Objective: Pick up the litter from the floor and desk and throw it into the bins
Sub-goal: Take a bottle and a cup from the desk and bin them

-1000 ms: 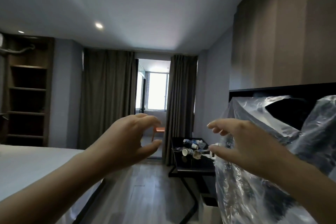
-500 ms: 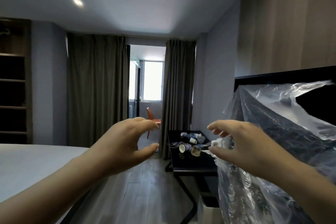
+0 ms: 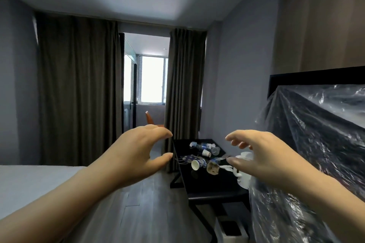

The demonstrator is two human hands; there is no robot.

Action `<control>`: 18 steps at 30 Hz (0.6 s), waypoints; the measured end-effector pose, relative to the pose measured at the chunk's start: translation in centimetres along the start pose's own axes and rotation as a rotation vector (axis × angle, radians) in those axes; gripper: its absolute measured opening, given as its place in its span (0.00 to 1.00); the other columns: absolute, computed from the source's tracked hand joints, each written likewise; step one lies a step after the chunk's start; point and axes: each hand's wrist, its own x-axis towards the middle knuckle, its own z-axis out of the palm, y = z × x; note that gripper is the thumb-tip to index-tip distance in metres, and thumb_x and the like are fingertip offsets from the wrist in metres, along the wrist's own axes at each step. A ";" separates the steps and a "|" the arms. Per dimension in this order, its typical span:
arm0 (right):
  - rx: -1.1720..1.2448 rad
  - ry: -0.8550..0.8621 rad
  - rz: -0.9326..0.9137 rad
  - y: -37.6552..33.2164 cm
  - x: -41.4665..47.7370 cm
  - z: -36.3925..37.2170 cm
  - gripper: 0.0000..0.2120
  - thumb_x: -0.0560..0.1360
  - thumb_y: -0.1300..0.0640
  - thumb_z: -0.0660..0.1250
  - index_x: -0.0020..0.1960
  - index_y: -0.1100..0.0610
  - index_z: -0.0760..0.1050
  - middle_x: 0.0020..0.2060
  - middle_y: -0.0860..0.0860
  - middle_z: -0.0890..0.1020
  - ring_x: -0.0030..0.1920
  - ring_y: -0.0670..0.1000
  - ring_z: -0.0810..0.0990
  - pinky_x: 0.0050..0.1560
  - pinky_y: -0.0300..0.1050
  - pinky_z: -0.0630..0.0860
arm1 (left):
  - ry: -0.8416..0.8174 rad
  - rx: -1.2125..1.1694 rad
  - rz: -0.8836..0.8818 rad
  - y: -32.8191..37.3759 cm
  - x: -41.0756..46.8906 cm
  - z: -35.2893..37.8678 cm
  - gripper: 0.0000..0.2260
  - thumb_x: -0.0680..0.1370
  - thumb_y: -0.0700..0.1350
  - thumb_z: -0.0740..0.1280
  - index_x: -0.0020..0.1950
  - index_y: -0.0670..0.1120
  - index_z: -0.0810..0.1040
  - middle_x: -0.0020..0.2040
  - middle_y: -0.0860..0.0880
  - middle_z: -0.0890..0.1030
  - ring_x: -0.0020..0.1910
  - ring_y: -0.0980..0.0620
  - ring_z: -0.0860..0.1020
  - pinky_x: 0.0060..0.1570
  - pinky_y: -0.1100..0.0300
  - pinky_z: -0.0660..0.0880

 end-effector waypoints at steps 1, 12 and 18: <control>-0.003 -0.017 0.006 0.2 1.2 1.2 0.19 0.72 0.43 0.68 0.62 0.43 0.72 0.52 0.37 0.77 0.53 0.40 0.75 0.55 0.39 0.73 | -0.004 -0.016 -0.005 -1.3 0.7 1.2 0.29 0.70 0.67 0.54 0.65 0.55 0.74 0.58 0.60 0.78 0.58 0.62 0.75 0.56 0.70 0.70; 0.005 -0.122 0.069 5.4 13.5 13.9 0.18 0.72 0.41 0.68 0.61 0.41 0.72 0.51 0.34 0.75 0.54 0.37 0.74 0.53 0.33 0.71 | -0.092 -0.061 -0.053 -13.7 8.8 13.9 0.21 0.75 0.58 0.65 0.66 0.56 0.72 0.60 0.60 0.76 0.59 0.63 0.73 0.58 0.69 0.69; 0.062 -0.170 0.124 10.2 20.8 20.8 0.17 0.72 0.43 0.68 0.59 0.42 0.73 0.52 0.33 0.76 0.53 0.39 0.75 0.54 0.39 0.74 | -0.149 -0.055 -0.074 -19.6 15.2 20.9 0.21 0.75 0.59 0.65 0.66 0.57 0.71 0.60 0.61 0.75 0.58 0.65 0.73 0.55 0.72 0.68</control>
